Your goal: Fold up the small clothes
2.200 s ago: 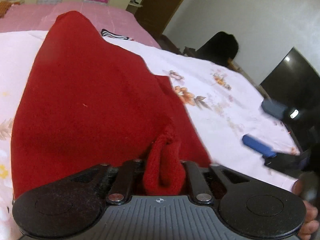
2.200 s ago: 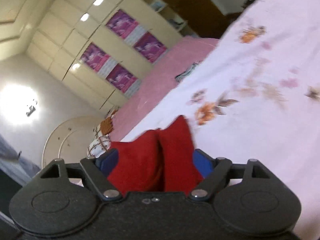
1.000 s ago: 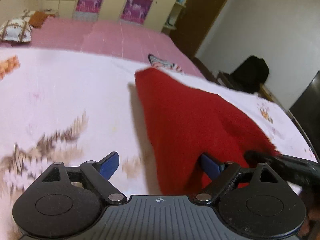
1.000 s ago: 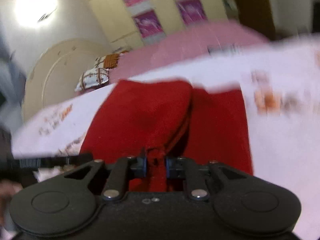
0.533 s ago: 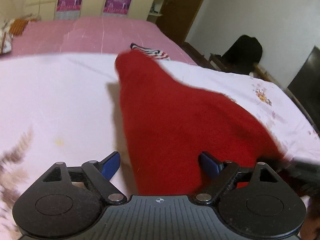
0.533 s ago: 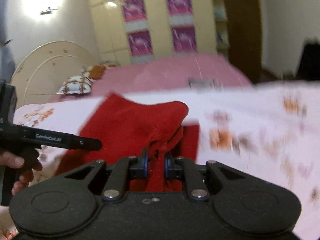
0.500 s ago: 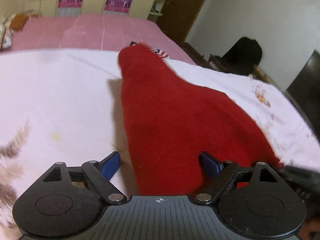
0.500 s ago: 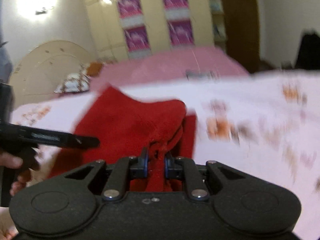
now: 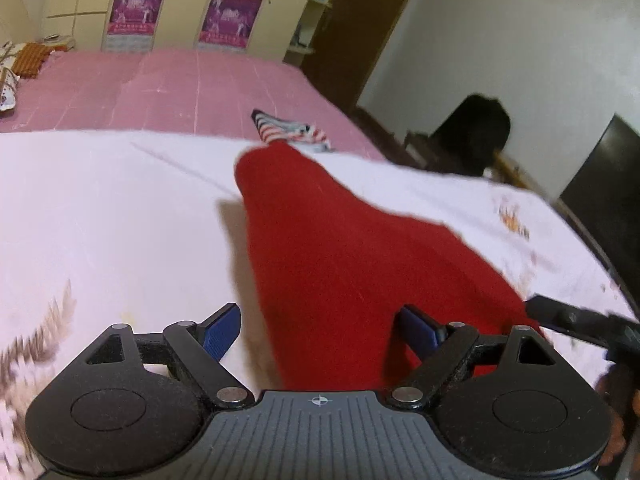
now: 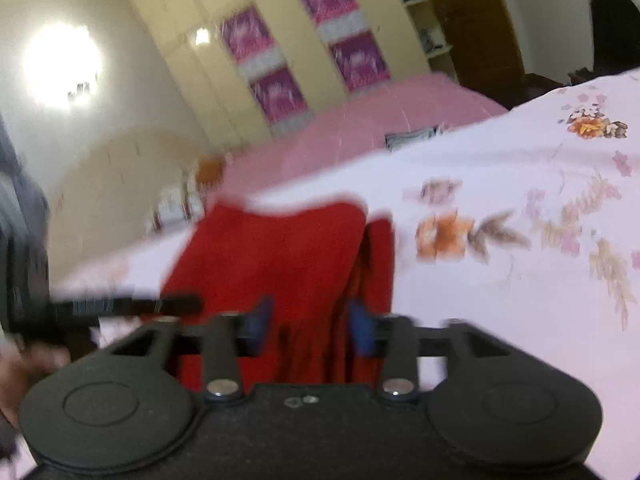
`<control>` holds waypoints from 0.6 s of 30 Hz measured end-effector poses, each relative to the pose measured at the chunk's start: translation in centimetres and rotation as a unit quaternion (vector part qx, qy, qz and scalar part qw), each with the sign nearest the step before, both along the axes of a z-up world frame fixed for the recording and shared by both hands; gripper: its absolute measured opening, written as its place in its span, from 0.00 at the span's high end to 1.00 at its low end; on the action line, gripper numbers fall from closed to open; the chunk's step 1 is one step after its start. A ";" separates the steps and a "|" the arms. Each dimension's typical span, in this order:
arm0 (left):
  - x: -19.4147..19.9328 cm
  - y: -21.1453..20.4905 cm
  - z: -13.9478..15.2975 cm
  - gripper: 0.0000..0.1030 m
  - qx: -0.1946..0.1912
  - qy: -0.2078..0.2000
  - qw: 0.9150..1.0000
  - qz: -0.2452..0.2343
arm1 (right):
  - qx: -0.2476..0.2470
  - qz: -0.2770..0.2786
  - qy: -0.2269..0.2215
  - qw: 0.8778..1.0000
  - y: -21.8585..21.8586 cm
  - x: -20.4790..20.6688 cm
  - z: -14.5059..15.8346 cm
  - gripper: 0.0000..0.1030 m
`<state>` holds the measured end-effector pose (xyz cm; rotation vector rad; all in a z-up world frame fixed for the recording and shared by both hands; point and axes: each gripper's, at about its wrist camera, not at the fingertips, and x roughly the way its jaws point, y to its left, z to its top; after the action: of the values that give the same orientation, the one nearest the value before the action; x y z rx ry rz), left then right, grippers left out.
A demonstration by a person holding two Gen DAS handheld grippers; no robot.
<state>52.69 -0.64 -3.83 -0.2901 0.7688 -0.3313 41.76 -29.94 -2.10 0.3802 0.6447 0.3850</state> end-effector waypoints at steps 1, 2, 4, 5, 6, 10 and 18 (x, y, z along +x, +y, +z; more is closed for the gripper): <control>0.5 0.4 -0.1 0.16 -0.002 0.003 1.000 0.004 | 0.020 -0.007 0.008 1.000 -0.7 1.2 -0.3 0.44; 1.1 0.6 -0.2 0.16 -0.004 0.005 1.000 0.006 | 0.039 -0.009 0.013 0.999 -1.2 2.4 -0.7 0.46; 2.3 0.8 -0.5 0.16 -0.008 0.009 1.000 0.004 | 0.079 0.005 0.030 0.996 -1.4 4.4 -1.5 0.51; 2.7 0.6 -0.7 0.16 -0.007 0.012 1.000 0.003 | 0.094 0.014 0.036 0.995 -1.4 5.2 -1.8 0.53; 2.9 0.6 -0.8 0.16 -0.007 0.013 1.000 0.001 | 0.098 0.018 0.040 0.994 -1.2 5.9 -2.1 0.55; 3.4 -0.1 -0.9 0.16 0.002 0.012 1.000 0.005 | 0.020 0.013 0.000 1.000 0.8 5.7 -1.7 0.88; 4.6 -2.3 -1.9 0.10 0.037 0.020 0.999 -0.002 | -0.126 -0.020 -0.049 0.991 2.6 2.4 -3.4 0.90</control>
<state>57.28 -2.91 -5.69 -0.2260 0.8196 -0.2999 44.16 -27.32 -5.53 0.1324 0.5810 0.2778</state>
